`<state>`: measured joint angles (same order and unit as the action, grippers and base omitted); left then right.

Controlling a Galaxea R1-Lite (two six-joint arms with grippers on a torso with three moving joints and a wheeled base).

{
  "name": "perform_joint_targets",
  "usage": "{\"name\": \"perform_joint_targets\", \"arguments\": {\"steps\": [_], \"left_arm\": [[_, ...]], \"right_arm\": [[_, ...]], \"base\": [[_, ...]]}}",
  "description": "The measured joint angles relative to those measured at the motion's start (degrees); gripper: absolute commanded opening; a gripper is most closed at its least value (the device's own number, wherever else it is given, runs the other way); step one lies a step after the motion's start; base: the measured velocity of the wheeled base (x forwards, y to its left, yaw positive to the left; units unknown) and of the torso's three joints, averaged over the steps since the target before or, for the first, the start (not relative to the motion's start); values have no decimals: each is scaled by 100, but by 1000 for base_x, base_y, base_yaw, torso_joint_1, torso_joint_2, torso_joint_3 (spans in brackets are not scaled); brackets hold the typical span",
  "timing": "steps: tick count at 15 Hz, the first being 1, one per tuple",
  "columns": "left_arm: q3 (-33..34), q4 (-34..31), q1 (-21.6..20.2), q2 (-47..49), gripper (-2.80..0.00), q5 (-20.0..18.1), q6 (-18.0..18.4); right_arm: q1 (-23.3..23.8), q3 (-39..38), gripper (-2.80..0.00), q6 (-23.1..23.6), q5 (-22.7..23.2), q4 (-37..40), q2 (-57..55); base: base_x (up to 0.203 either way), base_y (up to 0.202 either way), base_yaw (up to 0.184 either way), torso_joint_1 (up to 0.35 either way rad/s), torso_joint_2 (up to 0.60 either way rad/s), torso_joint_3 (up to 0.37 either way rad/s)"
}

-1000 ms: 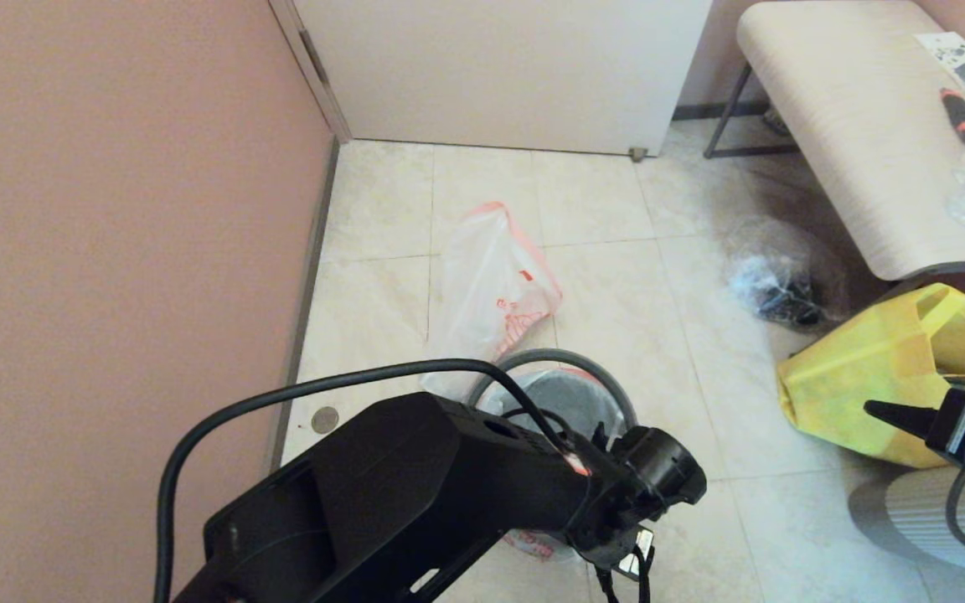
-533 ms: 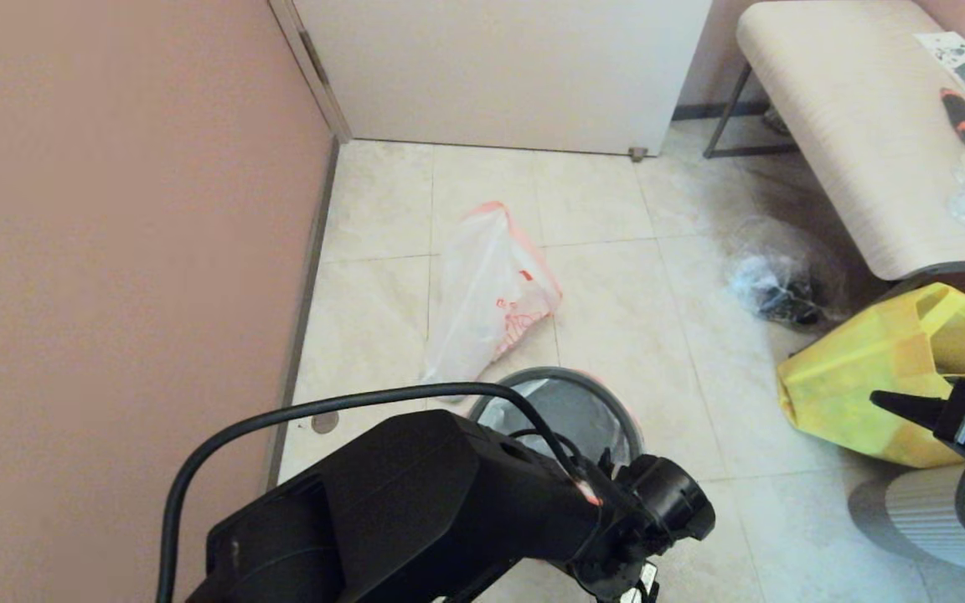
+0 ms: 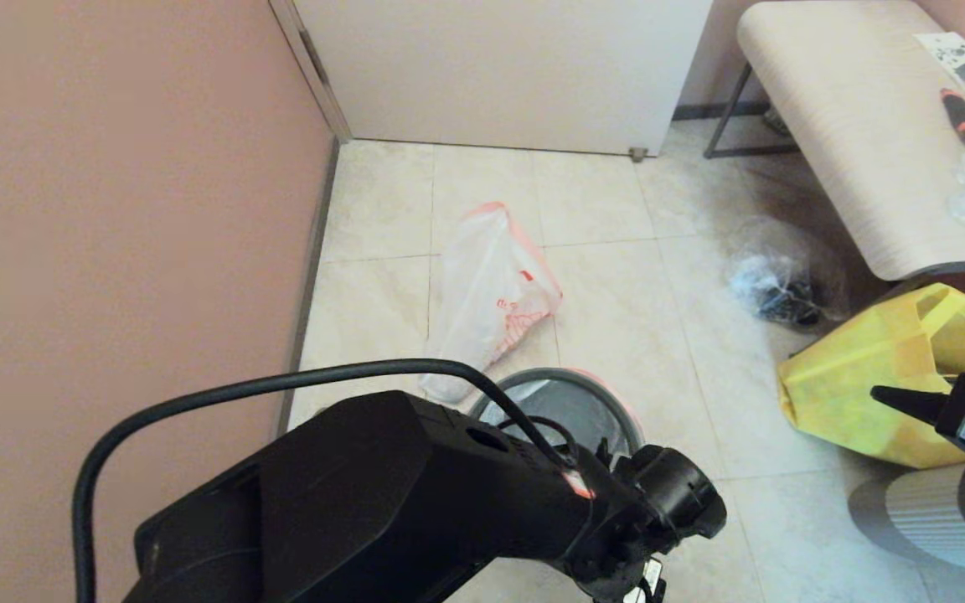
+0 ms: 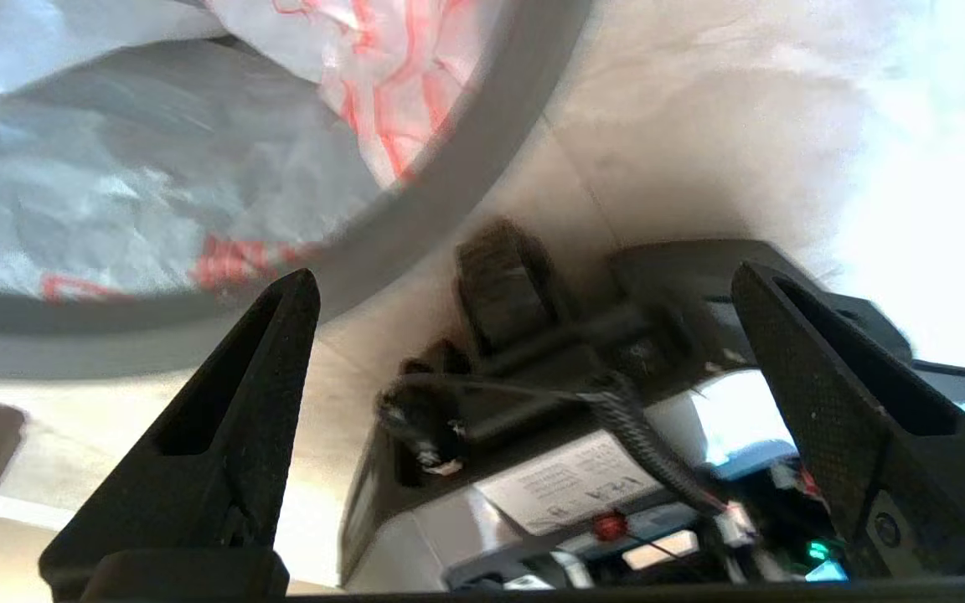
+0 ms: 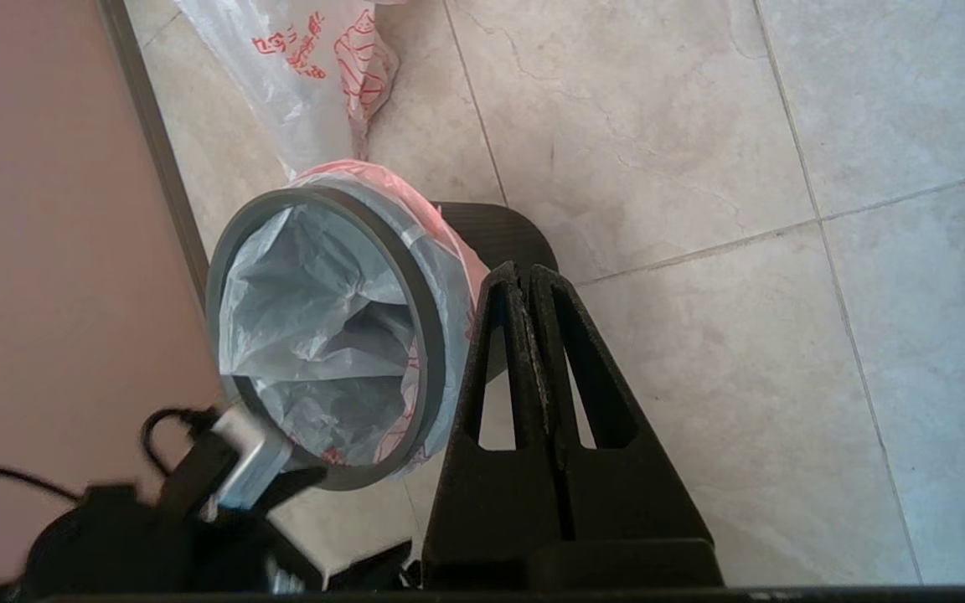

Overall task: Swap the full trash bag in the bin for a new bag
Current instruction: Place the trash can ring on the trash can

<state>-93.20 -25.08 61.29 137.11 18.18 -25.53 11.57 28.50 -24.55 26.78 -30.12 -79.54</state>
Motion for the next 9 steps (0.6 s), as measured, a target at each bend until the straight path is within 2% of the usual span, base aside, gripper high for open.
{"name": "perform_joint_targets", "arguments": {"steps": [4,6,9], "left_arm": [[7,38,-368,-430,0,201,-3],[19,28,-1021,-773,0,190,260],[123,46,-2110,-1214,0,-221,756]], "right_arm": [[-7,16,-280,0,2,5,2],[-61,31,-280,-1,-9,17,-1],[-331,93,-280,-14,-198,41,-85]], "base": [[0,0,0,0,0,0],[0,0,0,0,0,0],[0,0,0,0,0,0]]}}
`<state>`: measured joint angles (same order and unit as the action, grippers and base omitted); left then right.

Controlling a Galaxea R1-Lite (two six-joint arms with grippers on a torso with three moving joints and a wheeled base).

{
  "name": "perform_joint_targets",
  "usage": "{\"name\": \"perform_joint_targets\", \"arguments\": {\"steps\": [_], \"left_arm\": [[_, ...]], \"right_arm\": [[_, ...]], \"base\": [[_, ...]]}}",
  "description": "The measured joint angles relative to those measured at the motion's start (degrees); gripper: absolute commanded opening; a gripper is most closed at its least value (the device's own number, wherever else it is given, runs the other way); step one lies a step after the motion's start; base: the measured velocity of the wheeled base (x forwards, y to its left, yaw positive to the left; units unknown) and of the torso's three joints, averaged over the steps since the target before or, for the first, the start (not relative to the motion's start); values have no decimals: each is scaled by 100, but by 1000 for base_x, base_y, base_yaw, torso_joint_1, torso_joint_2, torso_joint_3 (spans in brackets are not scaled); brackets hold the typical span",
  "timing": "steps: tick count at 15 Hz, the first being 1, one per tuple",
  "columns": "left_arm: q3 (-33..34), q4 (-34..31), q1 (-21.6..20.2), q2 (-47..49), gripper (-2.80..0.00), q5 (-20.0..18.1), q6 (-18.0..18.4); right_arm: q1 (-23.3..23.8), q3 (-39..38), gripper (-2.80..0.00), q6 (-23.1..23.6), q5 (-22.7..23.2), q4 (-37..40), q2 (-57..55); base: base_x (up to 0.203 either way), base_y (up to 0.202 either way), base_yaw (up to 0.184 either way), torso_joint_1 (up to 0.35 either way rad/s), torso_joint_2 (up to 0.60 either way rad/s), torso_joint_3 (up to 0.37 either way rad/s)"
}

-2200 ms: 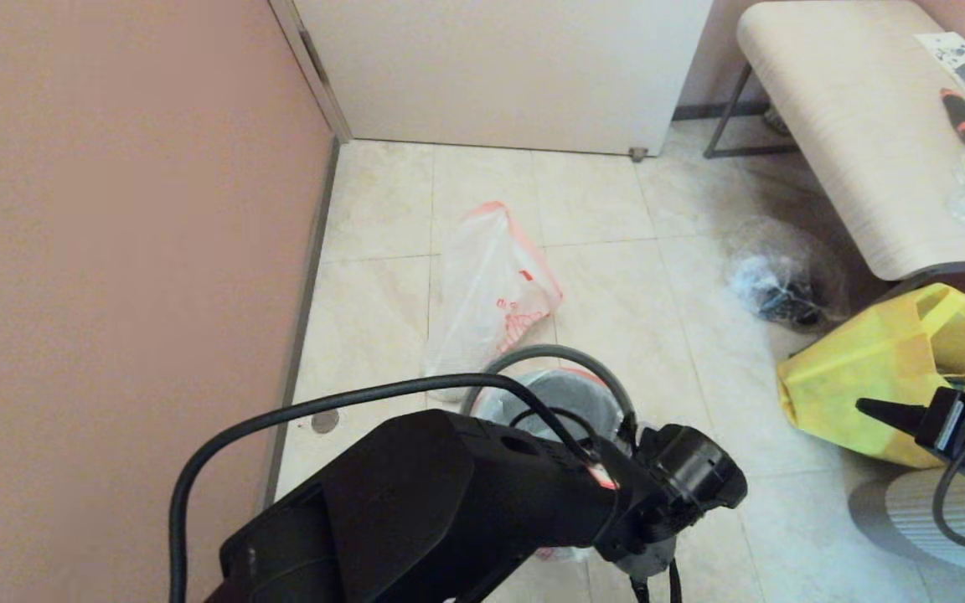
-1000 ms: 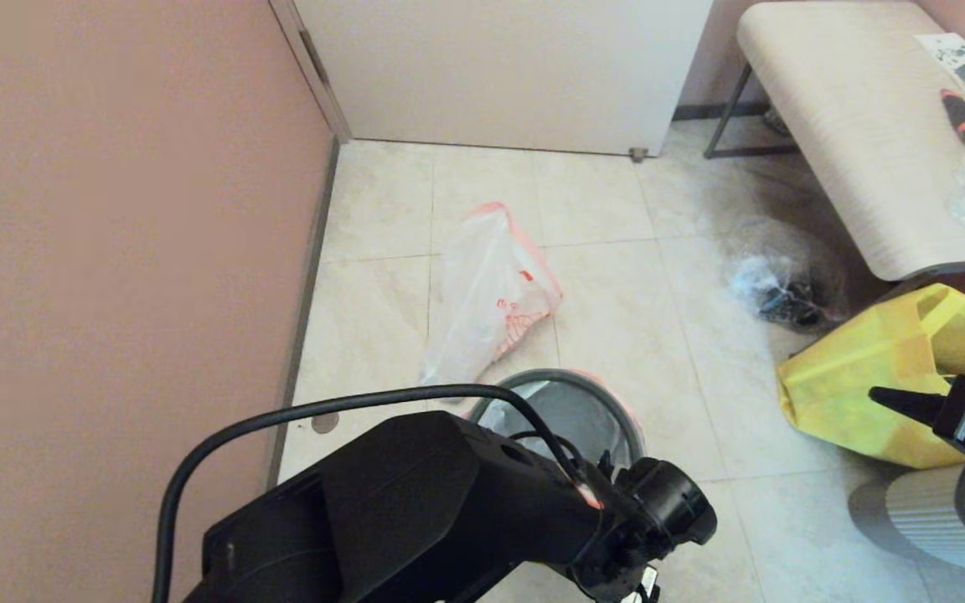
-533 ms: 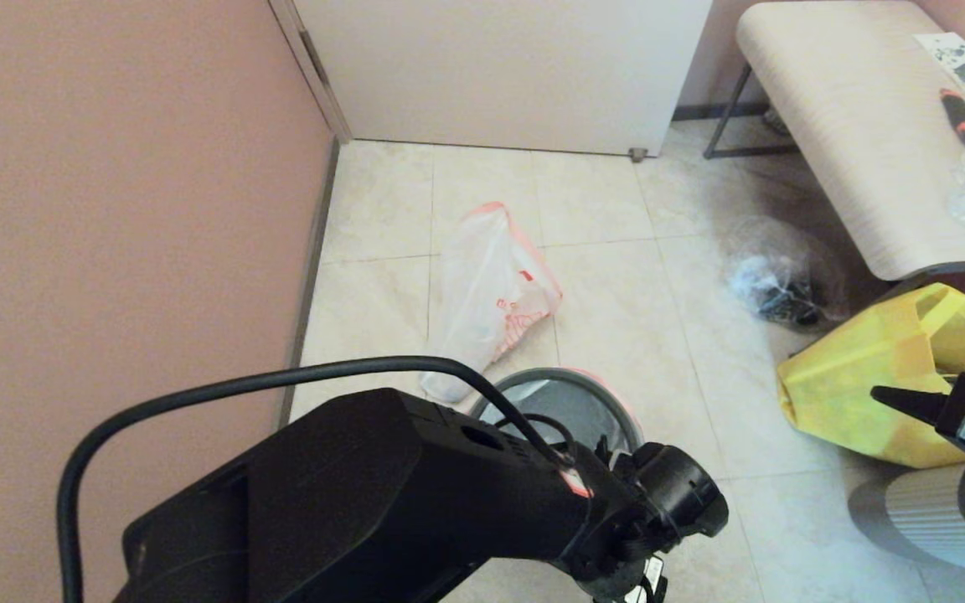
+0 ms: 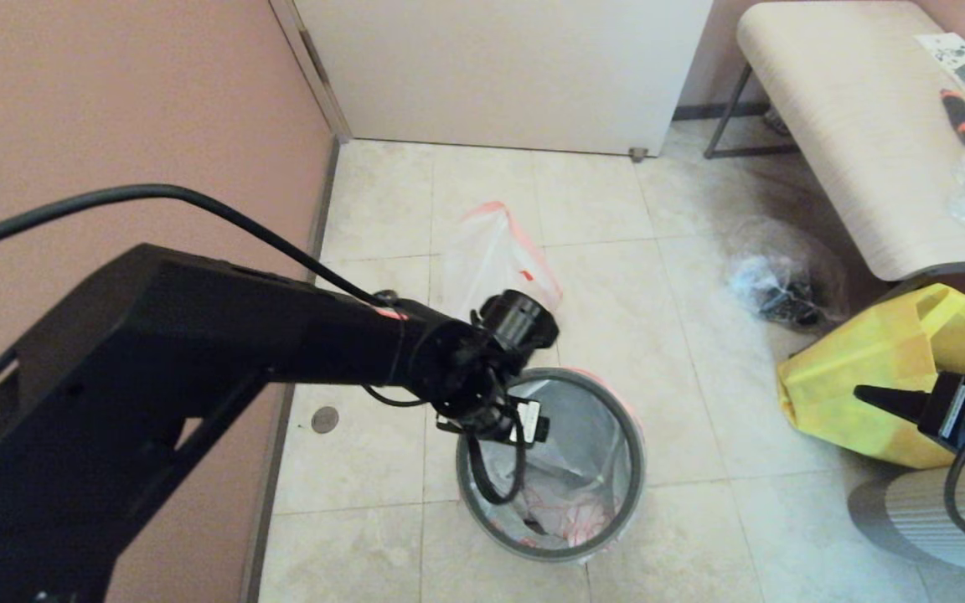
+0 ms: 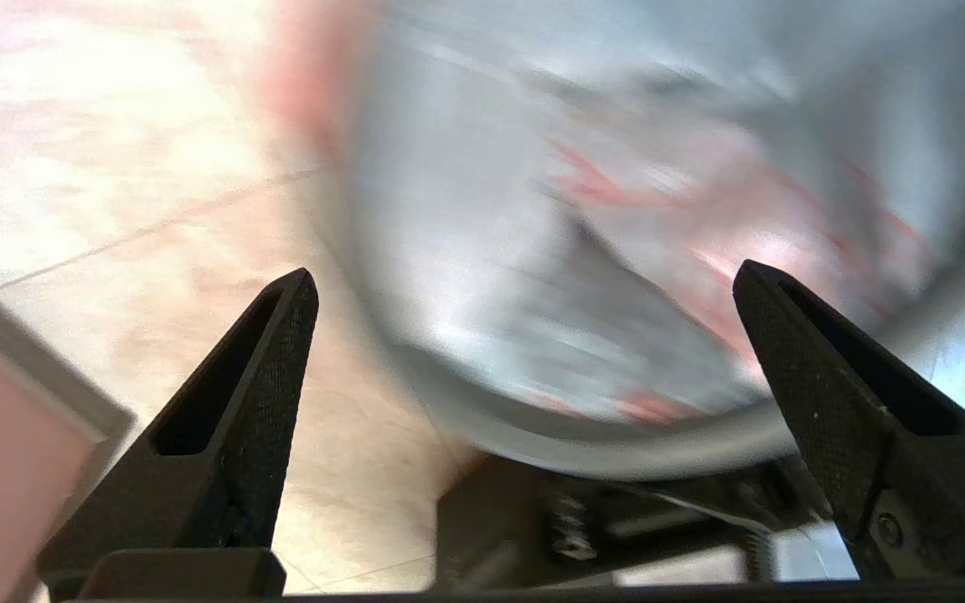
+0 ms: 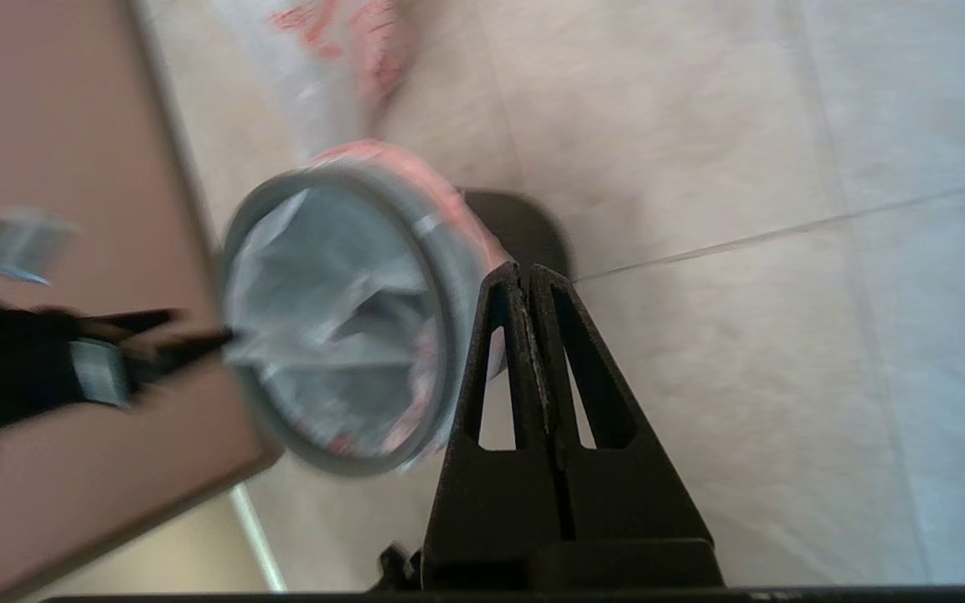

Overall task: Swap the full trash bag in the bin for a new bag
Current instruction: Place the trash can ring on the trash can

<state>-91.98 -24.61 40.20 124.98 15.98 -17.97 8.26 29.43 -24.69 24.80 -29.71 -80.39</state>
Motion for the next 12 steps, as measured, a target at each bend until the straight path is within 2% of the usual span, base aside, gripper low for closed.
{"name": "perform_joint_targets", "arguments": {"steps": [2,4,5,9,12], "left_arm": [[89,132,-660,-161,0,-542,251],[276,415,-986,-208,0,-1102,328],[370,510,-1058,-180,0,-1215,339],[439,1077,-1394,162,0,-1238,641],[331,1153,-1573,408,0,-1242,665]], "right_arm": [[-280,89,-280,-234,-632,6,-111],[-606,123,-280,-342,-1141,45,-187],[-725,135,-280,-350,-1306,146,-224],[-950,277,-280,-354,-1499,346,-287],[-1015,411,-280,-355,-1505,468,-320]], "base": [[0,0,0,0,0,0],[0,0,0,0,0,0],[0,0,0,0,0,0],[0,0,0,0,0,0],[0,0,0,0,0,0]]}}
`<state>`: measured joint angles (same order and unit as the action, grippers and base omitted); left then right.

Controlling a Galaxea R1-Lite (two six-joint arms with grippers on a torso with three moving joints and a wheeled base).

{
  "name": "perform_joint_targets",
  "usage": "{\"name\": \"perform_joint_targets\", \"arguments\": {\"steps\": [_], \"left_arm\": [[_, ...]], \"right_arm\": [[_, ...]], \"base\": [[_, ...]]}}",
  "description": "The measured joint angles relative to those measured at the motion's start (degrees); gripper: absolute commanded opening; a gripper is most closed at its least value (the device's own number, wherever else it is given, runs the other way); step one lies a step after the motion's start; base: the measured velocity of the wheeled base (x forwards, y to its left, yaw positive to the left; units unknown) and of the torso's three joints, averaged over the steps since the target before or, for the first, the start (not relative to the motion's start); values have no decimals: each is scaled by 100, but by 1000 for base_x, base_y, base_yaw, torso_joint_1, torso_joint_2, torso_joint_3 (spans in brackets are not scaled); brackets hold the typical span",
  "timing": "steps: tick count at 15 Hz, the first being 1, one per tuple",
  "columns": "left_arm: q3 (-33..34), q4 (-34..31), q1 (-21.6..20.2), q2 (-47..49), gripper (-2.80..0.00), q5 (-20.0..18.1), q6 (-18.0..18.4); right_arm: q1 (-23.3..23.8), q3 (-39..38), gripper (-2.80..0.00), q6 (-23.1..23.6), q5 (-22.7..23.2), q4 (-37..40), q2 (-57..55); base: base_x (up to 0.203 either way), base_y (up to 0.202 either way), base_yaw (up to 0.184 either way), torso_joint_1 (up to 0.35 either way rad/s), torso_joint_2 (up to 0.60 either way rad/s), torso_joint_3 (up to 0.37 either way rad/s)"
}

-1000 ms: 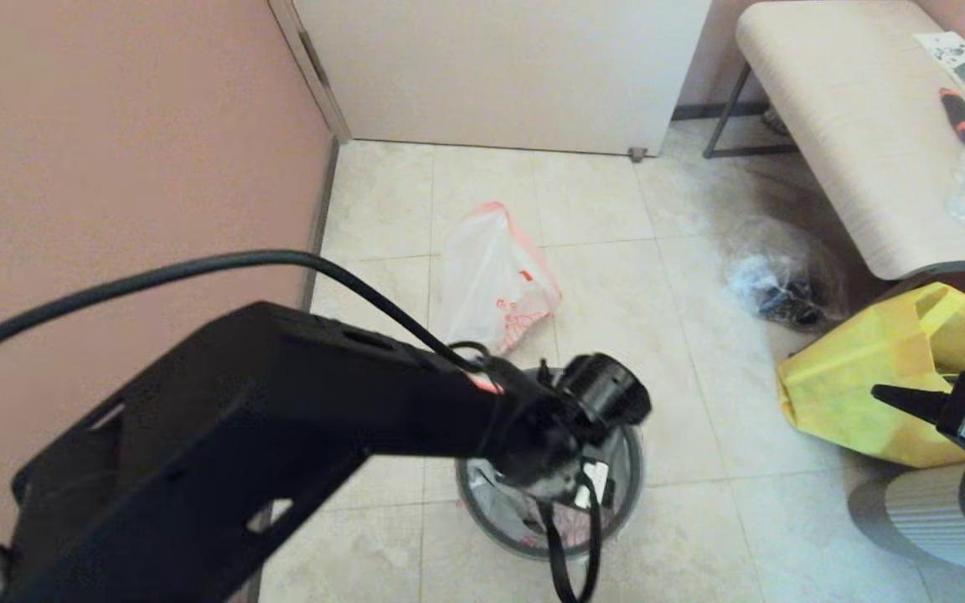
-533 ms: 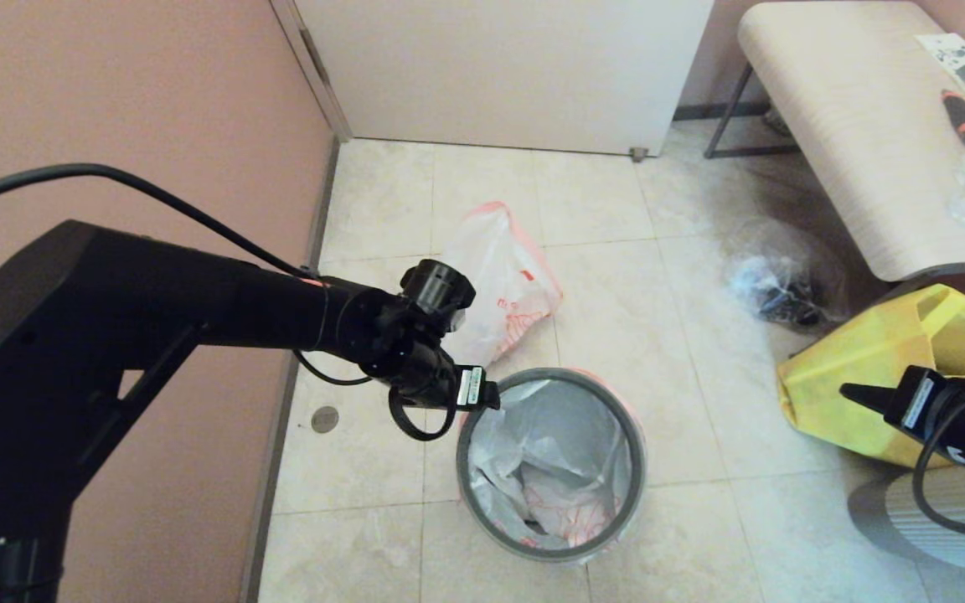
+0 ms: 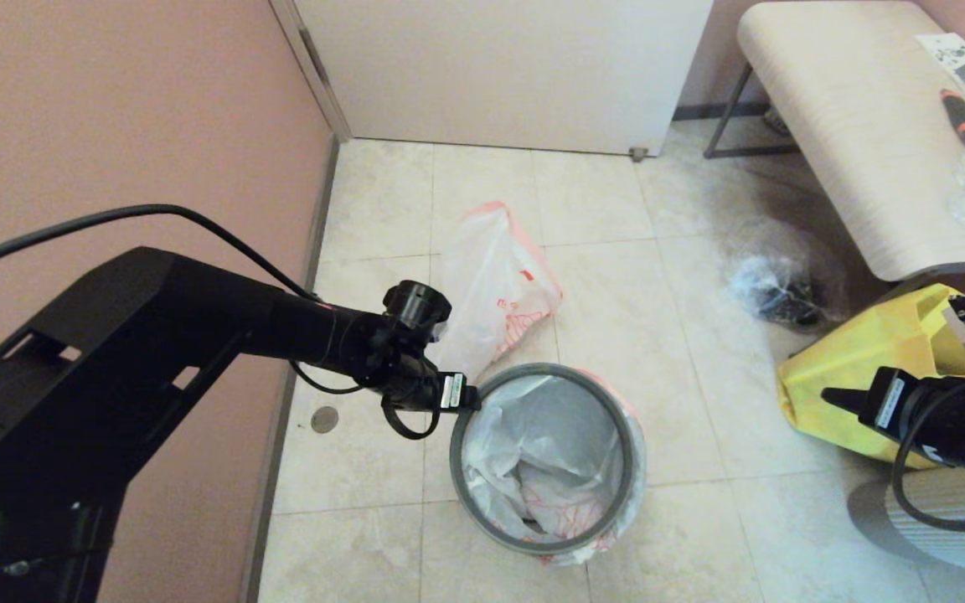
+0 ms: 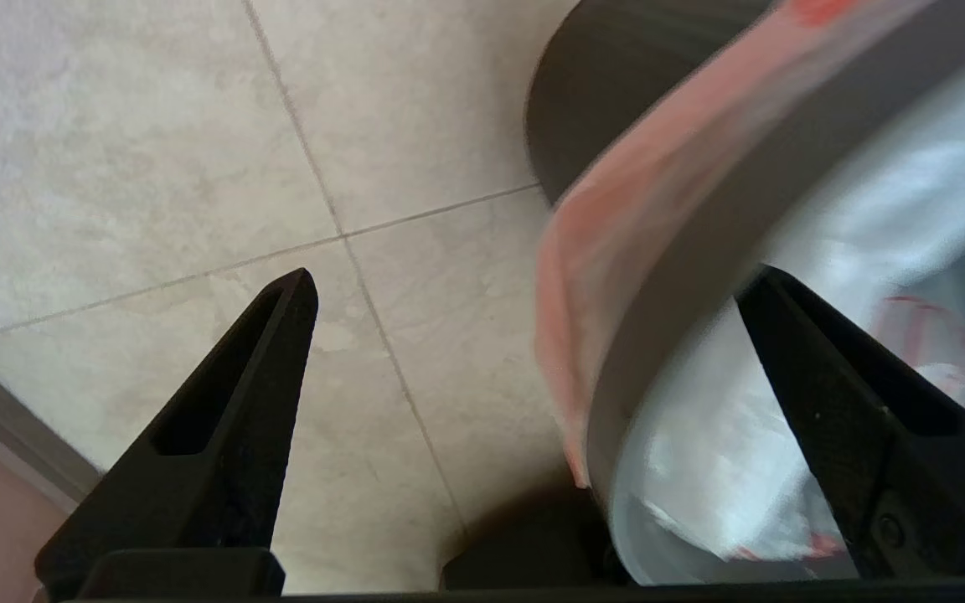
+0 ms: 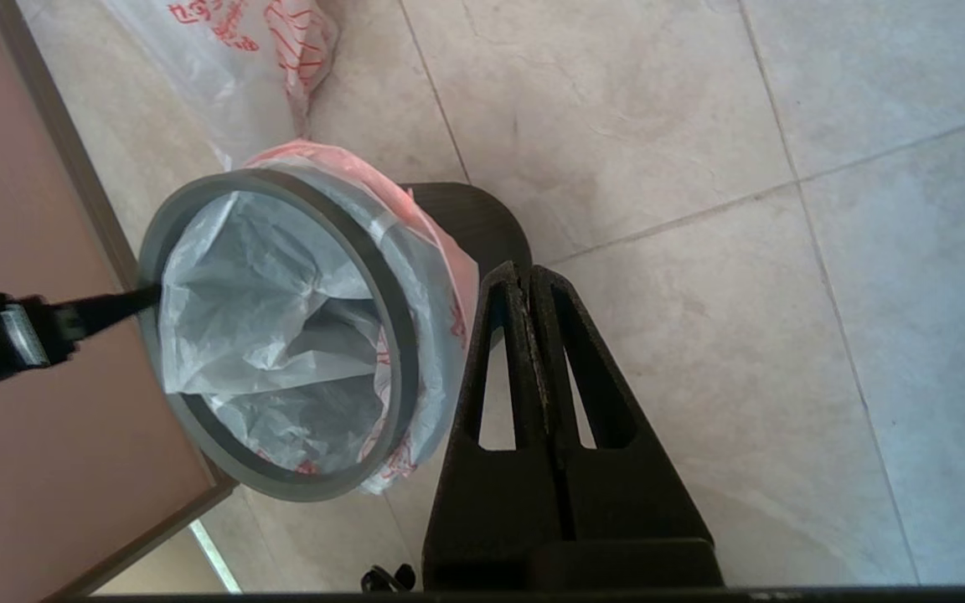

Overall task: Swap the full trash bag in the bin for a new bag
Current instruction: Place the trash can ring on the trash can

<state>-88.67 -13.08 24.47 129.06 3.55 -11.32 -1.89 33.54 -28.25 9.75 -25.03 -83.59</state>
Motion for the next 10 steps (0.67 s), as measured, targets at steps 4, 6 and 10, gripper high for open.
{"name": "perform_joint_targets", "arguments": {"steps": [4,6,10], "left_arm": [[-67,4,-22,169,-280,-6,-3],[-72,1,-12,200,-280,-16,-8],[-75,-1,41,225,-280,-35,-34]], "right_arm": [[-9,55,-280,0,-16,15,-41],[0,56,-280,1,-16,15,-40],[13,56,-280,1,-64,15,-19]], "base": [[0,0,0,0,0,0],[0,0,0,0,0,0],[0,0,0,0,0,0]]}}
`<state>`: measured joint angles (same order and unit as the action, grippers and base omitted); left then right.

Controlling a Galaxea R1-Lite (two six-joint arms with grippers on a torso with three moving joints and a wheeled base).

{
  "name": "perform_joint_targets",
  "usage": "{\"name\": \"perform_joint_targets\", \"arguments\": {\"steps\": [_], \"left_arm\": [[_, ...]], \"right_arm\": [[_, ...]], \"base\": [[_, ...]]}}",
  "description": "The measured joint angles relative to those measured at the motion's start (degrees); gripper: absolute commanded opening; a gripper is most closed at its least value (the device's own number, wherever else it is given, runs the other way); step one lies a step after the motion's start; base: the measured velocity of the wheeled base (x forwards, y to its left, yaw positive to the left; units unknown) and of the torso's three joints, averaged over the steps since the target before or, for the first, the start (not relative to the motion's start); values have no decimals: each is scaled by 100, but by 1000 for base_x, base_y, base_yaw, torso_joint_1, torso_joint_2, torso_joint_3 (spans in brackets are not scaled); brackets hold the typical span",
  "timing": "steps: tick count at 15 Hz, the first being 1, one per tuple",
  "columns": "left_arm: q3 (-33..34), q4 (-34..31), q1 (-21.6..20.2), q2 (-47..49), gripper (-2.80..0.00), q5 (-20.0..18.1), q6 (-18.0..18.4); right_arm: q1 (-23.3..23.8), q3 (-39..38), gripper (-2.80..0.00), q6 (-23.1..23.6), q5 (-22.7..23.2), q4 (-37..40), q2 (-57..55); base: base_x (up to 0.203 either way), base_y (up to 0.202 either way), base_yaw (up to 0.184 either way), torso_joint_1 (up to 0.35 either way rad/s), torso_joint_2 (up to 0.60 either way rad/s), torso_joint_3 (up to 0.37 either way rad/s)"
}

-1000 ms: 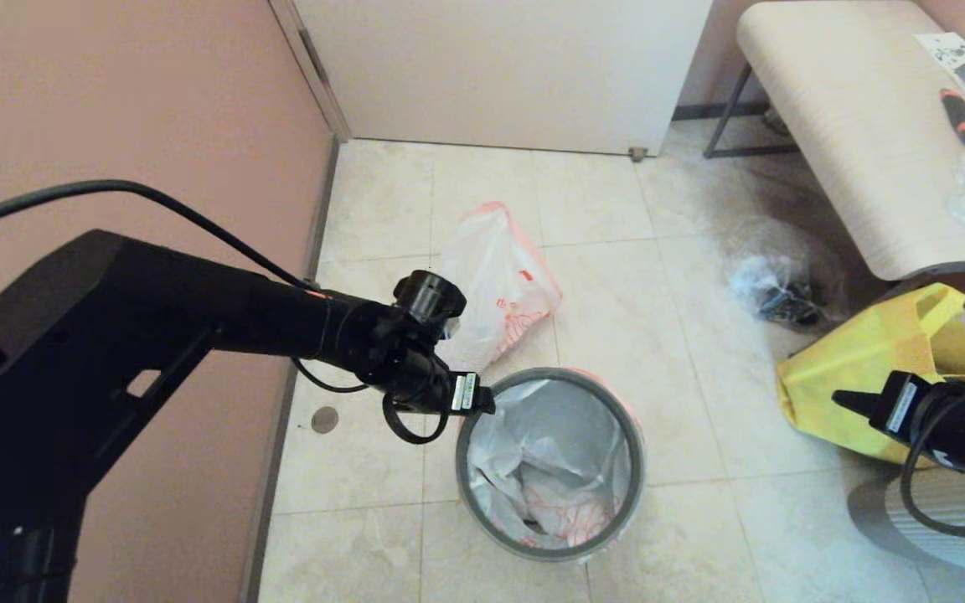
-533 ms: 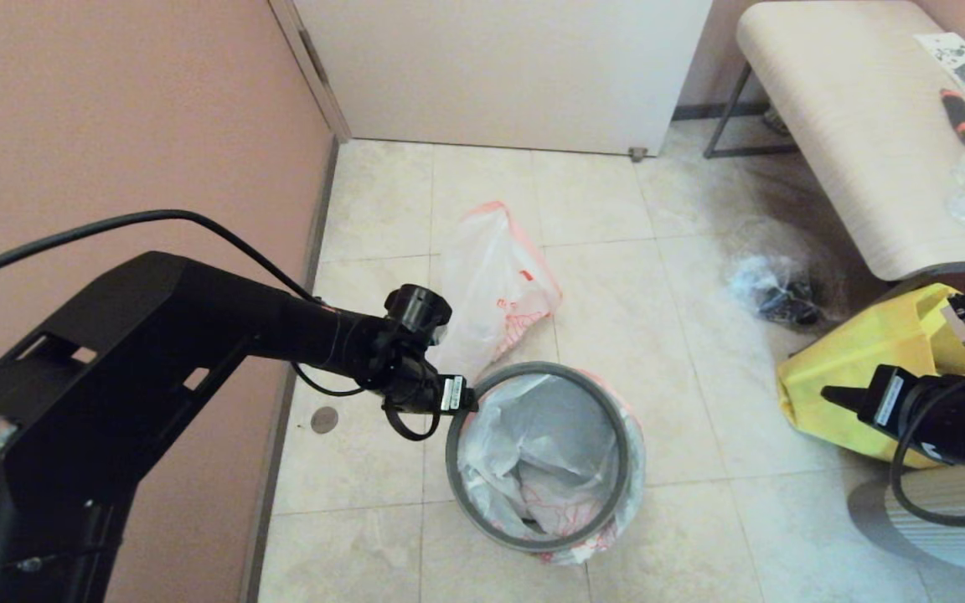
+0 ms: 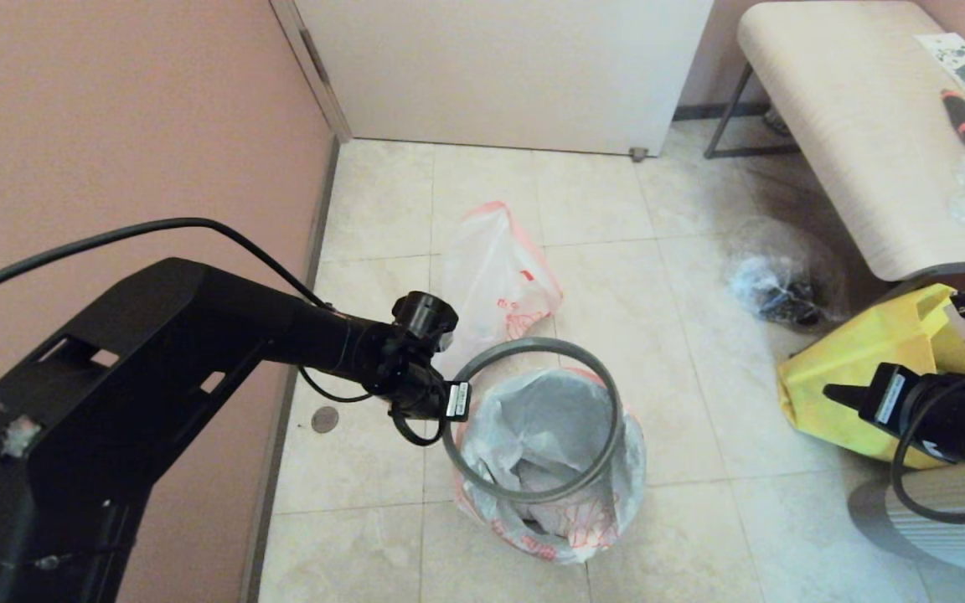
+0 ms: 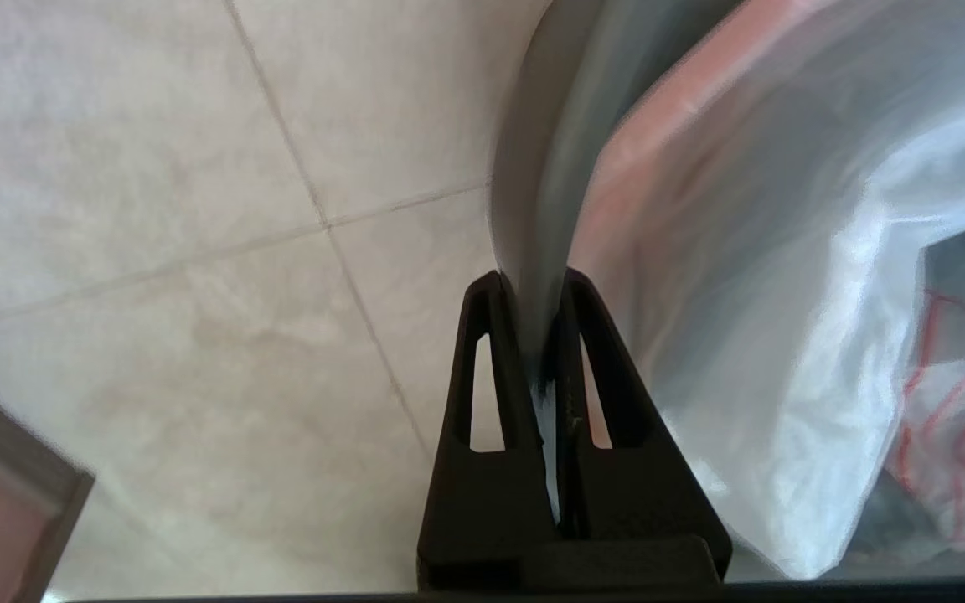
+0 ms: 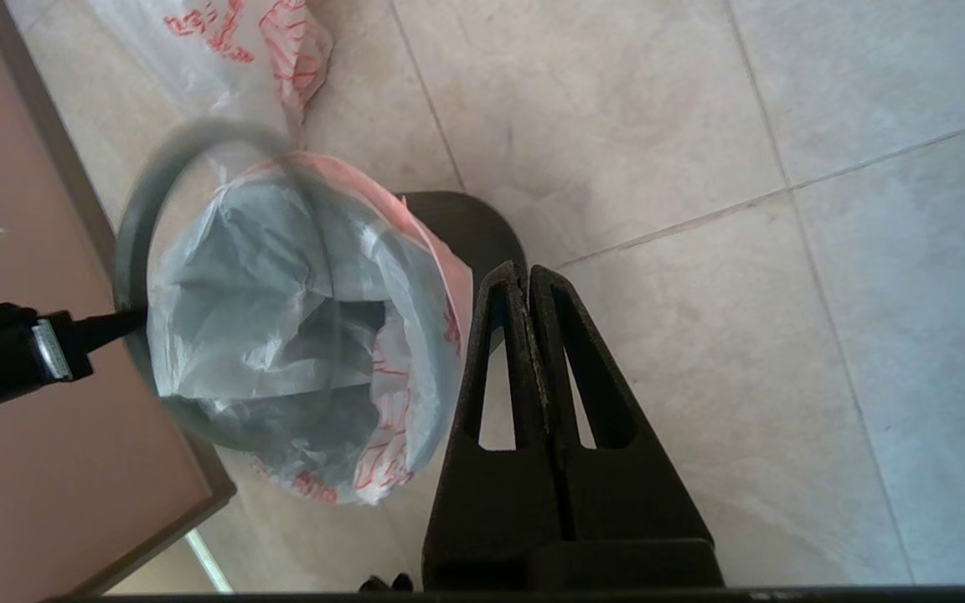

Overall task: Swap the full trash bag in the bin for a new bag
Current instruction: Place the trash can ring on the trash can

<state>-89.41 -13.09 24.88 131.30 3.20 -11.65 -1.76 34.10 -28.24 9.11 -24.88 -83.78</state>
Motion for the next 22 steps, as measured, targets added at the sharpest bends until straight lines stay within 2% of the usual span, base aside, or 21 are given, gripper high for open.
{"name": "perform_joint_targets", "arguments": {"steps": [3,9,17,22], "left_arm": [[50,-43,75,-36,-280,4,-81],[308,-53,569,-422,-280,-9,-416],[480,402,670,11,-280,62,-380],[585,356,734,-154,-280,231,-383]], "right_arm": [[-20,0,-280,-1,-14,13,26],[-50,0,-280,0,-280,228,42],[-201,154,-280,-5,-311,336,123],[-227,140,-280,-7,-311,324,126]], "base": [[0,0,0,0,0,0],[0,0,0,0,0,0],[0,0,0,0,0,0],[0,0,0,0,0,0]]}}
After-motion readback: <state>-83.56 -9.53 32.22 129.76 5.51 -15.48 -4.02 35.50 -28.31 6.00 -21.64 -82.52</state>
